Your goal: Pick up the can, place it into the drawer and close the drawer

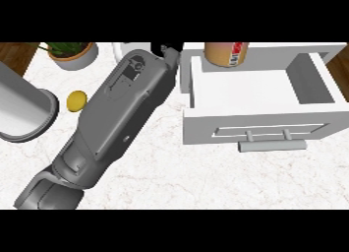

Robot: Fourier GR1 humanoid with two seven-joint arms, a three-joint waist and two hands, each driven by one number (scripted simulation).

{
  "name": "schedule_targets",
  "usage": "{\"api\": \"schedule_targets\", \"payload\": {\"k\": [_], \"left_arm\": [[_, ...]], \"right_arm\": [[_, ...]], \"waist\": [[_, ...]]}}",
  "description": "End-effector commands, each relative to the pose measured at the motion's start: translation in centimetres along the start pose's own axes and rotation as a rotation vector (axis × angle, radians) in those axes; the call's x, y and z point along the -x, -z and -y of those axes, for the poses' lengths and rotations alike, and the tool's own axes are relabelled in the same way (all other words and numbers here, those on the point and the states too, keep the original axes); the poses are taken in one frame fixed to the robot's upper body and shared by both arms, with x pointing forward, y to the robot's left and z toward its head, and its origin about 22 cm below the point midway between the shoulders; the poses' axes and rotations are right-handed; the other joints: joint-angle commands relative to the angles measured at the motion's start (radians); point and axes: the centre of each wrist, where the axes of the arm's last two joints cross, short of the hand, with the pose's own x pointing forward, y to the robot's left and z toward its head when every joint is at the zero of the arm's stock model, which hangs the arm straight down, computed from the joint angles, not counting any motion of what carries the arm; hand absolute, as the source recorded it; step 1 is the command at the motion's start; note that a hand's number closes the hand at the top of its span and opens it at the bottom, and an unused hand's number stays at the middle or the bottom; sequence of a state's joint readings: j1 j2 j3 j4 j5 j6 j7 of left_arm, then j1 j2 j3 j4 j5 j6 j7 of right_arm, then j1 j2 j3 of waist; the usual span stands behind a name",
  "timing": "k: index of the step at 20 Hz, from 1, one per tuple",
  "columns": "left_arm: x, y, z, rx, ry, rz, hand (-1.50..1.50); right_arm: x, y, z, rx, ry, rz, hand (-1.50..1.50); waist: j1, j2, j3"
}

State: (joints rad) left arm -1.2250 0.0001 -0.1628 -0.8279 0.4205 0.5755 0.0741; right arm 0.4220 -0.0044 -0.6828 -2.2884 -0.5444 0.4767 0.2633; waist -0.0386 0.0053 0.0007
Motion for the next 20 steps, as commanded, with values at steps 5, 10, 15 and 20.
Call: {"api": "schedule_targets", "payload": {"k": [5,10,15,20], "left_arm": [[0.8,-0.9,3.3,0.014,0.027,-0.033,1.50],[0.5,0.1,3.7,-0.006,0.042,-0.037,1.50],[0.8,0.8,3.8,-0.012,0.067,-0.049,1.50],[1.9,0.3,4.1,-0.036,0.090,-0.080,1.50]], "right_arm": [[-0.7,0.1,-1.1,-0.022,-0.005,-0.001,-1.50],[-0.5,1.0,-0.5,0.002,0.001,0.011,-1.50],[-0.2,0.5,-0.2,-0.017,0.007,0.016,-1.50],[0.3,2.0,-1.9,-0.059,0.021,0.017,-1.50]], "waist": [[-0.017,-0.001,0.000],[-0.019,0.004,0.001],[-0.035,0.007,0.001],[-0.046,0.013,0.002]]}}
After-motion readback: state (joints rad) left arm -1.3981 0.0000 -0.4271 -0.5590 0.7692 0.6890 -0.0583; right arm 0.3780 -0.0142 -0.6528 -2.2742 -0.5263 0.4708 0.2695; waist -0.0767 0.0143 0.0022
